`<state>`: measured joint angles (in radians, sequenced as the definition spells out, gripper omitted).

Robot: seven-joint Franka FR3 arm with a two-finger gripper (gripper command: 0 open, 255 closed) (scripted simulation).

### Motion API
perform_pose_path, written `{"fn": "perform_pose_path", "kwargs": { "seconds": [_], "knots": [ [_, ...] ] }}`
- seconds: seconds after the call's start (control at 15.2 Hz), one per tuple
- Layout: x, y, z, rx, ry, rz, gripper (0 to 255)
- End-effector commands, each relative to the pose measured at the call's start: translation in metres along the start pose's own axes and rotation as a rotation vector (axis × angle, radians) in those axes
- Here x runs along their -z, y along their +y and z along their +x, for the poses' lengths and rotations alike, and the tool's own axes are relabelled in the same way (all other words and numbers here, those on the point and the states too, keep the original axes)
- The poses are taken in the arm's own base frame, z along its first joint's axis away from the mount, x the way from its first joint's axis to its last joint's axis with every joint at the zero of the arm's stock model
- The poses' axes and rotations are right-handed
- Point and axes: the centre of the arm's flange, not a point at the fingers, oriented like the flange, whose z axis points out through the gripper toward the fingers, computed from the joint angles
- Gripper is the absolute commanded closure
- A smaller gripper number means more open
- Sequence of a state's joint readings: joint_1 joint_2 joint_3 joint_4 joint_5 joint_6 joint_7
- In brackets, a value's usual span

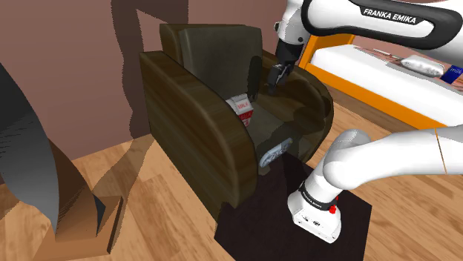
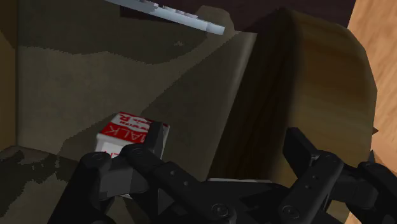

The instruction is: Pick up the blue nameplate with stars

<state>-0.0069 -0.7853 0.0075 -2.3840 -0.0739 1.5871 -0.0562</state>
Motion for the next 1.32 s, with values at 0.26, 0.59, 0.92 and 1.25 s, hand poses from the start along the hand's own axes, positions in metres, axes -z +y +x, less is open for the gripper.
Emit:
{"fn": "perform_pose_path", "kwargs": {
  "seconds": [0.26,0.59,0.92,1.25],
  "knots": [
    [-0.047,0.012,-0.026,0.208,0.021,0.022,0],
    [-0.106,0.033,-0.053,0.468,0.047,0.049,0],
    [-0.167,0.058,-0.072,0.729,0.073,0.076,0],
    [-0.229,0.086,-0.083,0.989,0.099,0.104,0]
  ]
}}
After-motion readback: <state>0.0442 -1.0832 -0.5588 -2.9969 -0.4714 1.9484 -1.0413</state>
